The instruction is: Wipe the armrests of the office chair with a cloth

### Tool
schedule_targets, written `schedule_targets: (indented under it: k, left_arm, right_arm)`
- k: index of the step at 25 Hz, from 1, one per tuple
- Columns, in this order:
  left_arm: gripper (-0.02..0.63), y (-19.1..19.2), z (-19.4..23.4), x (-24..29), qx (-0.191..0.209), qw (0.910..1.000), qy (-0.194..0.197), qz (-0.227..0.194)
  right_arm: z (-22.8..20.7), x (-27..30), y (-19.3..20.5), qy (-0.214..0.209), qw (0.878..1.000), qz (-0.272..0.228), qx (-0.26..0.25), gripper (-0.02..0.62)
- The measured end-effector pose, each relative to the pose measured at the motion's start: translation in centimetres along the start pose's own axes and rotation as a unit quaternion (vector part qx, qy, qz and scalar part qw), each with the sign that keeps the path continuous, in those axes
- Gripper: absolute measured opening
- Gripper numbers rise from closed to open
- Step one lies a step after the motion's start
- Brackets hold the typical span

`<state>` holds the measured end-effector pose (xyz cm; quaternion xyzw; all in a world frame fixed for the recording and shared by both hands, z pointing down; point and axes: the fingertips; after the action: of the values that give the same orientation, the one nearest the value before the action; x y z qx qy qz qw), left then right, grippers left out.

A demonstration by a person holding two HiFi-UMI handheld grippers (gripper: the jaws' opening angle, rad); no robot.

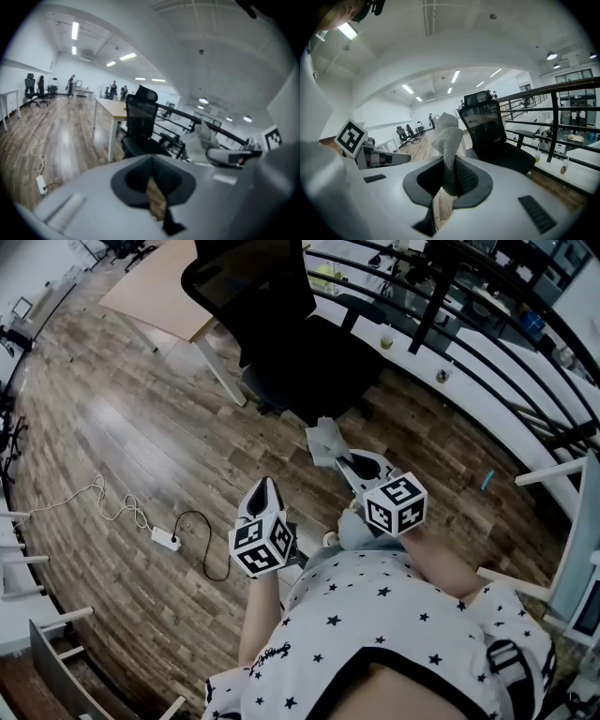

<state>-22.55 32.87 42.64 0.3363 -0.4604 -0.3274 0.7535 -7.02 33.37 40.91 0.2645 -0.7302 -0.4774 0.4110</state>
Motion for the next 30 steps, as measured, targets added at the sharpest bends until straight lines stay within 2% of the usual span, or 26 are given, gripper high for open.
schedule_targets:
  k: [10, 22, 30]
  left_arm:
    - [0.002, -1.9, 0.7, 3.7, -0.008, 1.0, -0.002, 0.003]
    - [0.002, -6.3, 1.9, 10.2, -0.022, 0.9994, -0.027, -0.002]
    - [0.002, -10.8, 2.4, 15.2, -0.031, 0.9984, -0.046, -0.007]
  right_arm:
    - [-2.1, 3.5, -1.4, -0.016, 1.0, -0.001, 0.007, 0.037]
    - [-6.8, 10.9, -6.5, -0.044, 0.999, -0.014, -0.003, 0.037]
    - [-10.8, 16.0, -10.1, -0.062, 0.998, -0.004, -0.012, 0.037]
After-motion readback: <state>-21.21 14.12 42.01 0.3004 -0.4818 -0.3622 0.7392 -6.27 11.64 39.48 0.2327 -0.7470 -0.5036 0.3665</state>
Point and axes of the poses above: the fingertips, and each gripper's own axes: x forward along the fingers, z to its left, y out of its underside, and after that the axes turned 5 degrees about -x, right-handed
